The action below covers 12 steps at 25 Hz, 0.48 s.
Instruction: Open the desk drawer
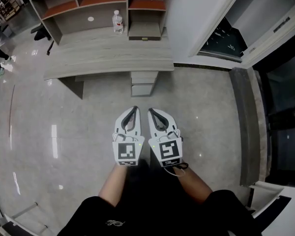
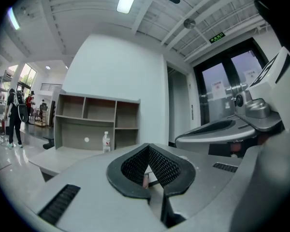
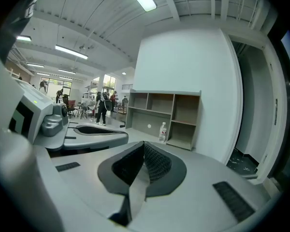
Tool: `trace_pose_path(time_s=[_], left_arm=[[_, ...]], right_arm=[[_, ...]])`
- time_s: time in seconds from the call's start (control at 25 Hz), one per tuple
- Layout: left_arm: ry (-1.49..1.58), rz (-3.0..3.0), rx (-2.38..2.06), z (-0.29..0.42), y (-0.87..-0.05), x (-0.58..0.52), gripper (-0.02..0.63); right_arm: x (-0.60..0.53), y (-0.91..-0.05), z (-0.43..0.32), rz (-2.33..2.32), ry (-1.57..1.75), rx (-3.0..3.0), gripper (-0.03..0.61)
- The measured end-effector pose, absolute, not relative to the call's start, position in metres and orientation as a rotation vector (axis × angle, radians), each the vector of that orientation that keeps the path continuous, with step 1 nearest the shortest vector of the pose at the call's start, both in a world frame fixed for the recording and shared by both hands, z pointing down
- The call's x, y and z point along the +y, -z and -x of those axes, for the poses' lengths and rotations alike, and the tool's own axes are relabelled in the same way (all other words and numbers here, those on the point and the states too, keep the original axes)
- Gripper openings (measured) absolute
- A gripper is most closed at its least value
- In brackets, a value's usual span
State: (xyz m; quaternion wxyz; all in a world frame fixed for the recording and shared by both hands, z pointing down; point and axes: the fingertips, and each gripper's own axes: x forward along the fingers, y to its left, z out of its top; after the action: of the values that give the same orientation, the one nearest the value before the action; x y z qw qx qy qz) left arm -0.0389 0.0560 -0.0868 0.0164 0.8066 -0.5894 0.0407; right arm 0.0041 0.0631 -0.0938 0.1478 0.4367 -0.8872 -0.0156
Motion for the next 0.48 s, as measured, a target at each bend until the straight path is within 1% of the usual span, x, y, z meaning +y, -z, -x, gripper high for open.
trace_pose_path(time_s=[0.16, 0.36, 0.48], left_arm=[[-0.133, -2.497, -1.841, 0.038, 0.075, 0.035, 0.006], [-0.236, -2.493, -1.822, 0.031, 0.057, -0.004, 0.006], [-0.242, -2.455, -1.822, 0.028, 0.05, -0.029, 0.006]], right_arm=[[0.04, 0.082, 0.0, -1.221, 0.025, -2.577, 0.006], [0.001, 0.066, 0.005, -1.154, -0.018, -2.599, 0.006], [-0.026, 0.061, 0.002, -1.122, 0.002, -2.598, 0.006]])
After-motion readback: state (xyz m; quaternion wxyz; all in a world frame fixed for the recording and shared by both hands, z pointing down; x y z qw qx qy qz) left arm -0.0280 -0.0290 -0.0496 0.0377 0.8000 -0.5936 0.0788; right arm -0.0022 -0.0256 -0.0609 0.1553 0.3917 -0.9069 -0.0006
